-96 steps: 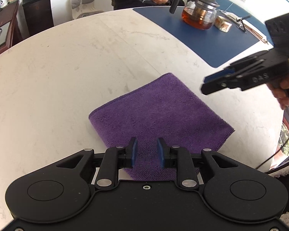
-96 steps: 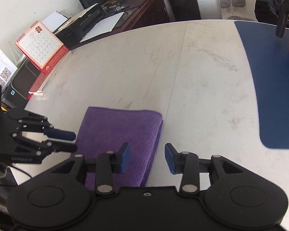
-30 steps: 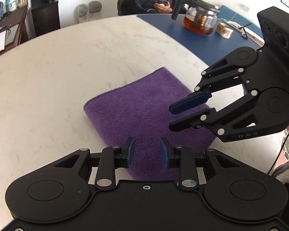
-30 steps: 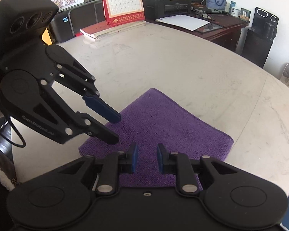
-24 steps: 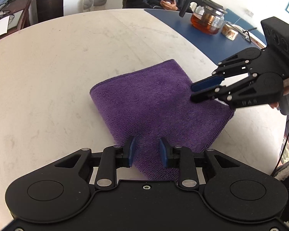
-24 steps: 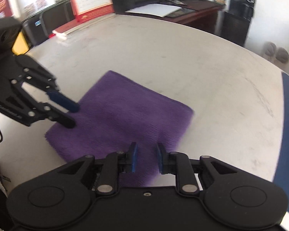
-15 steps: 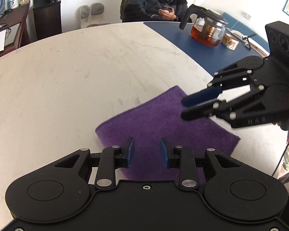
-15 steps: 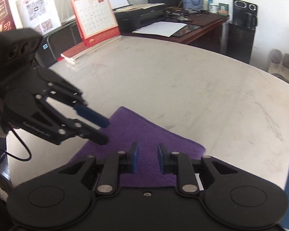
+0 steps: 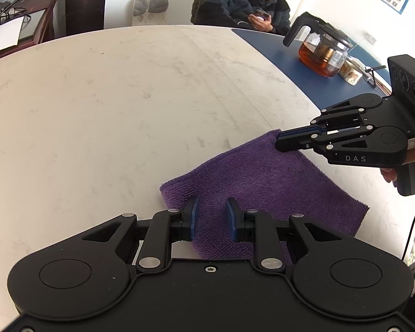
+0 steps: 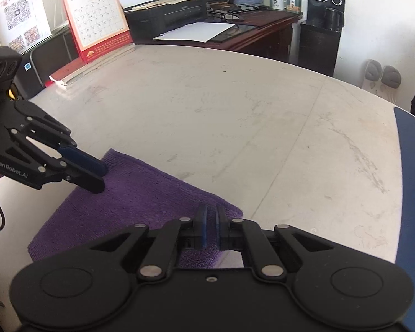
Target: Fold towel
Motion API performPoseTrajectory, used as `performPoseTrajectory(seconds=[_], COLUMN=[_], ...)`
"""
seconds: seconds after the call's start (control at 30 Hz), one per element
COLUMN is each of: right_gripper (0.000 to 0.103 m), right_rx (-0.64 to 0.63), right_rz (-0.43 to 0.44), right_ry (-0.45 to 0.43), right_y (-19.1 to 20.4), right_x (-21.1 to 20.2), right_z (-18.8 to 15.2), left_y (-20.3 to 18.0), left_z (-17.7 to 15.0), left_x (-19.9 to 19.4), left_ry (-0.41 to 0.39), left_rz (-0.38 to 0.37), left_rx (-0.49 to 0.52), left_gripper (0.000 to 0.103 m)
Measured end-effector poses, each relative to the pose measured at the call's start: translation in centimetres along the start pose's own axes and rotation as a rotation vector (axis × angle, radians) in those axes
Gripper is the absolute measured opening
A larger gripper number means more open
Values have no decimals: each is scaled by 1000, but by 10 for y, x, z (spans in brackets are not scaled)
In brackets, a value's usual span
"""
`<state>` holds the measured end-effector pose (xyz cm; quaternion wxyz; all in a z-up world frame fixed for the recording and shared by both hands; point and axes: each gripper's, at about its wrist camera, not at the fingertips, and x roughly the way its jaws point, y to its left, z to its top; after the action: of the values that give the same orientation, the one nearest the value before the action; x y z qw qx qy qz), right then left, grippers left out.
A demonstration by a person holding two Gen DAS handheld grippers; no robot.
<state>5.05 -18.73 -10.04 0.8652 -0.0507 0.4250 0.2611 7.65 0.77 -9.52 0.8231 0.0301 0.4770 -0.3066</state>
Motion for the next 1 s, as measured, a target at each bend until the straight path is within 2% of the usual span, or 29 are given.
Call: performPoseTrajectory(seconds=[0.13,0.23,0.4,0.53,0.67,0.8,0.93,1.0], right_gripper=[7,7,9,10,12,12,12,12], right_rx=[-34,-86,-1,23,-37,-120,-171,-174], right_rz=[49,63,-14,-55,11,88,80,52], right_ry=[-33,-13,-21,-35,-57,-12,36,25], right_y=[15,25,-1,-9,20,62,82,80], right_x=[4,19,14,-7,-30,-34,-33,-40], right_z=[12,13,9,7,0,-24,-49,-63], left_y=[-5,0,17,12,-7,-46,-65,-62], left_z=[10,13,4,3,-2,-21,-49,-62], left_x=[7,13,3,-9,-27,-28,-15,-19], left_ry=[-5,-18,-39,-46,-67,-26,38,13], left_rz=[9,4,2,56,16,-71,-68,-70], left_rx=[49,31,-45,-40,-7,79,129,106], left_gripper=[26,25,23,24,25,25,25,26])
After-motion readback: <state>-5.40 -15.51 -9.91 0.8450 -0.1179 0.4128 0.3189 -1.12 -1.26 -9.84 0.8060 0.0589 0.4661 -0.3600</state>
